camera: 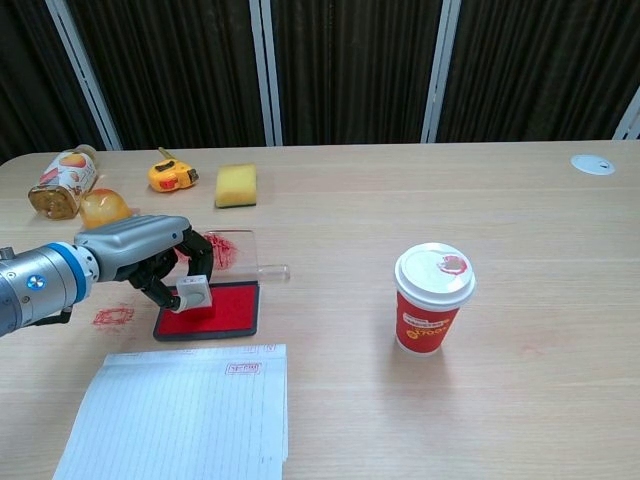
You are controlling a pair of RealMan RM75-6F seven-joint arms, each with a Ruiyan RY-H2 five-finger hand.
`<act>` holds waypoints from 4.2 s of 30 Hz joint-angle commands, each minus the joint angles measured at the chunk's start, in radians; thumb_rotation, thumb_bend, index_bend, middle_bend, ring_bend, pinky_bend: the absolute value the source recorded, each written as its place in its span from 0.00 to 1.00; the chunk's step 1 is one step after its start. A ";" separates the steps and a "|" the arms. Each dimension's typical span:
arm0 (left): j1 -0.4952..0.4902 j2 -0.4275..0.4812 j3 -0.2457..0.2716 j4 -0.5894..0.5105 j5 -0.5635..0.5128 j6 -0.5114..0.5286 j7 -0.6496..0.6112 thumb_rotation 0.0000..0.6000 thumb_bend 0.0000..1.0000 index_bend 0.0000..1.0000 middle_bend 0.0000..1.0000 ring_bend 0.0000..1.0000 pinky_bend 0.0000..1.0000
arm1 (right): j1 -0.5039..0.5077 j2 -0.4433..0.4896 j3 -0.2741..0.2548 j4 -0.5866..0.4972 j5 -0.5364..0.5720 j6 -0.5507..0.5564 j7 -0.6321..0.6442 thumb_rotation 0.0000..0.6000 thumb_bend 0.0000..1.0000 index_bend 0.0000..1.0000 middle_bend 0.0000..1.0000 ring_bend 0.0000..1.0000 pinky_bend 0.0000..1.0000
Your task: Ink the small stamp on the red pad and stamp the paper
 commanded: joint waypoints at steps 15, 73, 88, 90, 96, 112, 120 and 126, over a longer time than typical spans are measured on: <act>0.043 0.195 0.028 -0.364 0.070 0.080 0.017 1.00 0.37 0.57 0.56 0.79 0.74 | -0.002 0.003 -0.002 -0.007 -0.007 0.004 0.004 1.00 0.00 0.00 0.00 0.00 0.00; 0.084 0.077 0.099 -0.242 0.103 0.063 0.072 1.00 0.37 0.57 0.57 0.79 0.74 | -0.001 0.008 -0.001 0.003 0.003 -0.009 0.022 1.00 0.00 0.00 0.00 0.00 0.00; 0.087 0.067 0.105 -0.213 0.102 0.053 0.073 1.00 0.37 0.57 0.56 0.79 0.74 | 0.000 0.006 -0.001 0.006 0.006 -0.010 0.019 1.00 0.00 0.00 0.00 0.00 0.00; 0.088 0.065 0.106 -0.209 0.101 0.051 0.074 1.00 0.37 0.57 0.56 0.79 0.74 | 0.000 0.006 -0.001 0.006 0.006 -0.011 0.018 1.00 0.00 0.00 0.00 0.00 0.00; 0.089 0.060 0.106 -0.198 0.097 0.046 0.075 1.00 0.37 0.57 0.57 0.79 0.74 | 0.000 0.006 0.000 0.006 0.008 -0.011 0.019 1.00 0.00 0.00 0.00 0.00 0.00; 0.093 0.055 0.103 -0.185 0.107 0.048 0.055 1.00 0.37 0.57 0.56 0.79 0.74 | 0.001 0.004 -0.001 0.008 0.010 -0.012 0.014 1.00 0.00 0.00 0.00 0.00 0.00; 0.095 0.087 0.090 -0.232 0.128 0.077 0.040 1.00 0.37 0.57 0.56 0.79 0.74 | -0.001 0.006 -0.002 0.004 0.005 -0.008 0.017 1.00 0.00 0.00 0.00 0.00 0.00; 0.100 0.161 0.064 -0.343 0.151 0.128 0.025 1.00 0.37 0.57 0.56 0.79 0.74 | -0.003 0.009 -0.004 -0.003 -0.004 -0.003 0.020 1.00 0.00 0.00 0.00 0.00 0.00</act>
